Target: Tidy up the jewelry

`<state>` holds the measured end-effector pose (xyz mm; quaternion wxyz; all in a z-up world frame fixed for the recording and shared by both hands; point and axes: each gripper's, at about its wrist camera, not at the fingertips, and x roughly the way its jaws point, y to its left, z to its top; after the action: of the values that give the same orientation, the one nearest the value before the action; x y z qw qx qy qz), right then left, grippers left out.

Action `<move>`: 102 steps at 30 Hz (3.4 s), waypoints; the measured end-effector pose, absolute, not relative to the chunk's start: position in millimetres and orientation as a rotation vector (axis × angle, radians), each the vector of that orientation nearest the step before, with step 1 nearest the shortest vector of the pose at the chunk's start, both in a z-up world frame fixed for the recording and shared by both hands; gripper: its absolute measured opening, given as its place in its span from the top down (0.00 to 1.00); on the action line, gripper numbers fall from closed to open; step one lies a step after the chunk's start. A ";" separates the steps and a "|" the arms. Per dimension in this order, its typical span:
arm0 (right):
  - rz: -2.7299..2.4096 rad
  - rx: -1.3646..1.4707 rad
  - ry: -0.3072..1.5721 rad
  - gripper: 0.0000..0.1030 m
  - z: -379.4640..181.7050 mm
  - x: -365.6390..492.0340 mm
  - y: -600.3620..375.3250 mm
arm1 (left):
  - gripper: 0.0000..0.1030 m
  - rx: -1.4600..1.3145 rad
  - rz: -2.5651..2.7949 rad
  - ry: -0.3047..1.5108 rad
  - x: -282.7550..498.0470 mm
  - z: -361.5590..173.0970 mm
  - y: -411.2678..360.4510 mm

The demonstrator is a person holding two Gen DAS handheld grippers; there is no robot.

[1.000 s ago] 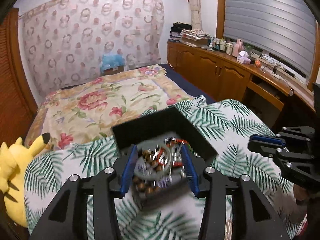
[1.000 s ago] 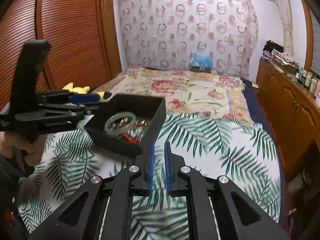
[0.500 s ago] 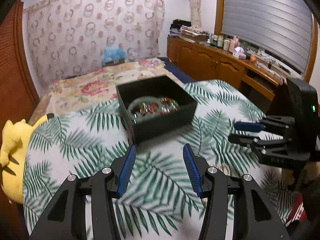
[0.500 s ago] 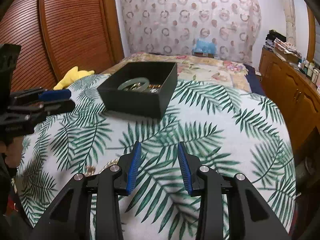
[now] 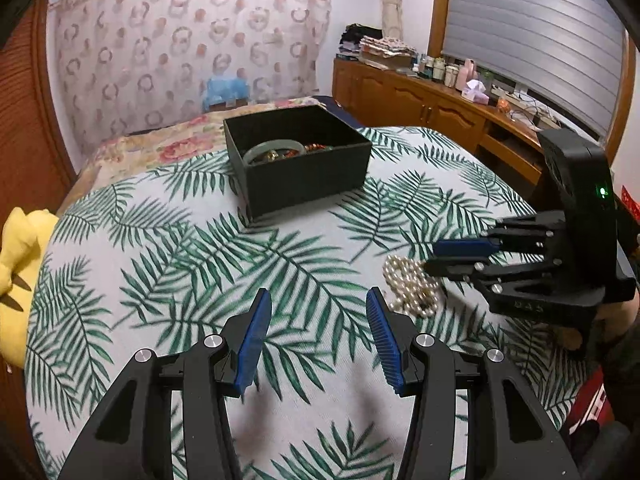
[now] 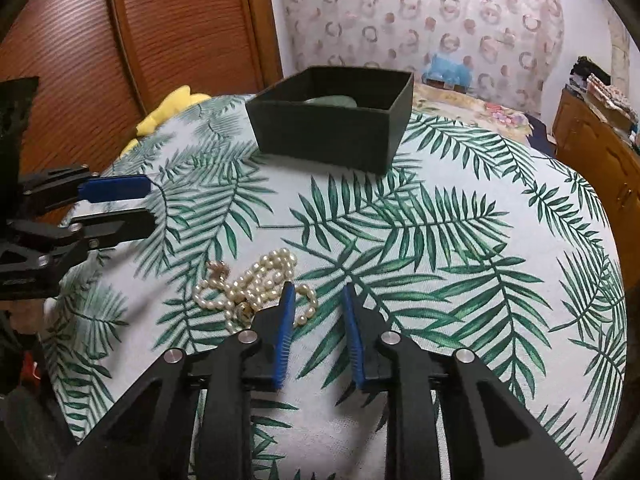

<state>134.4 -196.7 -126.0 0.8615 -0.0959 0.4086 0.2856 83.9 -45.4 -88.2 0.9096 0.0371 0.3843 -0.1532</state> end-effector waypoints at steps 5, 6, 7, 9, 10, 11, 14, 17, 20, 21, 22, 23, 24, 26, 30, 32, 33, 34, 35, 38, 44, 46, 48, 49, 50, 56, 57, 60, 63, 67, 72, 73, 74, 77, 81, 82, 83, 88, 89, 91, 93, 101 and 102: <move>0.544 -0.286 0.851 0.95 -125.4 131.1 -194.8 | 0.54 0.073 -0.331 0.813 81.0 -97.1 -51.2; 0.529 -0.290 0.852 0.95 -125.0 130.3 -197.1 | 0.54 0.074 -0.334 0.817 81.3 -98.5 -53.2; 0.524 -0.289 0.851 0.95 -125.1 129.5 -199.9 | 0.54 0.072 -0.340 0.820 81.7 -99.5 -55.1; 0.529 -0.275 0.843 0.95 -125.1 127.9 -205.0 | 0.54 0.066 -0.352 0.825 83.2 -101.4 -57.9; 0.531 -0.273 0.840 0.95 -125.9 127.9 -206.6 | 0.54 0.065 -0.357 0.827 84.5 -102.4 -59.5; 0.532 -0.270 0.835 0.95 -126.1 128.0 -207.8 | 0.54 0.066 -0.360 0.830 85.9 -103.5 -61.4; 0.531 -0.272 0.834 0.95 -127.0 127.5 -209.0 | 0.55 0.063 -0.366 0.845 92.3 -106.6 -65.7; 0.533 -0.268 0.835 0.95 -127.0 127.6 -209.8 | 0.56 0.053 -0.381 0.854 97.2 -107.3 -69.4; 0.536 -0.260 0.838 0.95 -127.1 129.1 -209.5 | 0.61 0.052 -0.398 0.862 100.2 -109.2 -75.6; 0.536 -0.262 0.837 0.95 -126.9 128.9 -209.0 | 0.63 0.054 -0.400 0.864 99.8 -110.2 -77.5; 0.535 -0.263 0.837 0.95 -126.9 128.6 -209.1 | 0.69 0.055 -0.405 0.867 100.3 -111.5 -79.5; 0.535 -0.263 0.837 0.95 -126.8 128.9 -209.2 | 0.72 0.056 -0.408 0.870 100.9 -112.5 -81.0; 0.534 -0.265 0.836 0.95 -126.6 128.9 -209.0 | 0.72 0.056 -0.410 0.872 101.4 -113.6 -82.7; 0.534 -0.265 0.836 0.94 -126.8 129.0 -208.8 | 0.75 0.058 -0.412 0.875 103.5 -114.4 -84.9; 0.534 -0.264 0.836 0.94 -126.8 128.9 -208.8 | 0.84 0.061 -0.417 0.880 106.7 -116.3 -86.8; 0.534 -0.265 0.836 0.95 -126.8 128.6 -209.1 | 0.88 0.049 -0.422 0.882 107.8 -116.3 -85.0; 0.534 -0.265 0.836 0.94 -126.8 128.8 -209.1 | 0.91 0.049 -0.421 0.881 107.8 -116.6 -84.1; 0.534 -0.265 0.836 0.94 -126.8 128.8 -209.3 | 0.94 0.050 -0.420 0.879 107.3 -116.5 -83.9; 0.534 -0.264 0.836 0.94 -126.8 128.8 -209.5 | 0.94 0.051 -0.419 0.875 106.8 -116.5 -84.0; 0.534 -0.264 0.836 0.94 -126.8 128.9 -209.1 | 0.94 0.049 -0.410 0.850 103.5 -113.0 -80.3; 0.533 -0.267 0.835 0.94 -126.9 129.7 -206.9 | 0.94 0.037 -0.386 0.803 93.6 -98.0 -69.5; 0.532 -0.266 0.835 0.95 -126.6 129.4 -206.1 | 0.94 0.042 -0.375 0.784 90.6 -92.2 -67.7; 0.529 -0.275 0.832 0.95 -126.3 128.9 -205.2 | 0.94 0.041 -0.368 0.772 88.1 -88.5 -64.2; 0.527 -0.278 0.831 0.95 -126.0 129.0 -205.4 | 0.94 0.040 -0.365 0.768 88.0 -86.7 -63.0; 0.523 -0.283 0.829 0.95 -125.5 128.9 -204.9 | 0.94 0.040 -0.361 0.762 87.5 -84.5 -60.9; 0.534 -0.254 0.761 0.95 -98.7 124.0 -204.1 | 0.94 0.041 -0.339 0.738 90.2 -74.4 -52.0; 0.537 -0.253 0.748 0.95 -92.7 122.7 -204.0 | 0.94 0.043 -0.336 0.735 90.6 -72.9 -51.0; 0.543 -0.257 0.698 0.95 -69.0 120.2 -202.5 | 0.94 0.047 -0.323 0.721 94.0 -65.8 -46.7; 0.548 -0.268 0.639 0.95 -40.3 117.7 -199.8 | 0.94 0.046 -0.312 0.703 97.4 -57.2 -42.0; 0.544 -0.286 0.575 0.95 -7.5 118.9 -196.8 | 0.94 0.048 -0.302 0.679 101.6 -45.1 -38.4; 0.534 -0.297 0.516 0.95 24.5 127.0 -194.7 | 0.94 0.059 -0.293 0.656 107.6 -34.0 -36.7; 0.533 -0.302 0.505 0.95 30.7 129.2 -193.5 | 0.94 0.062 -0.292 0.653 110.1 -32.3 -37.0; 0.532 -0.307 0.495 0.95 36.6 131.7 -192.3 | 0.94 0.072 -0.289 0.648 113.2 -30.1 -37.6; 0.531 -0.309 0.477 0.95 48.6 138.6 -190.1 | 0.94 0.075 -0.285 0.637 121.3 -25.6 -36.5; 0.530 -0.316 0.442 0.95 69.1 149.5 -185.5 | 0.94 0.071 -0.280 0.635 132.9 -23.3 -34.8; 0.530 -0.311 0.431 0.95 74.4 152.9 -184.7 | 0.94 0.069 -0.278 0.638 136.3 -23.5 -34.4; 0.531 -0.307 0.422 0.95 79.5 155.3 -184.0 | 0.94 0.067 -0.273 0.641 139.2 -24.2 -33.9; 0.529 -0.287 0.386 0.95 105.3 174.3 -178.5 | 0.94 0.054 -0.264 0.646 143.6 -25.8 -31.6; 0.527 -0.287 0.377 0.95 110.6 179.5 -176.3 | 0.94 0.054 -0.263 0.647 143.4 -26.3 -31.8; 0.519 -0.295 0.365 0.95 116.6 187.0 -172.3 | 0.94 0.054 -0.259 0.650 145.3 -27.1 -32.3; 0.506 -0.297 0.360 0.95 122.1 195.9 -167.7 | 0.94 0.055 -0.257 0.653 147.4 -27.6 -32.8; 0.496 -0.287 0.410 0.95 107.8 230.4 -155.6 | 0.94 0.059 -0.251 0.661 160.2 -30.3 -35.8; 0.489 -0.287 0.424 0.95 101.8 234.5 -154.4 | 0.94 0.059 -0.251 0.663 162.1 -31.1 -36.8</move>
<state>234.5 -154.4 101.8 0.9380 -0.1405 0.2075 0.2396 162.1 -36.8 -31.1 0.9375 0.0289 0.3244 -0.1227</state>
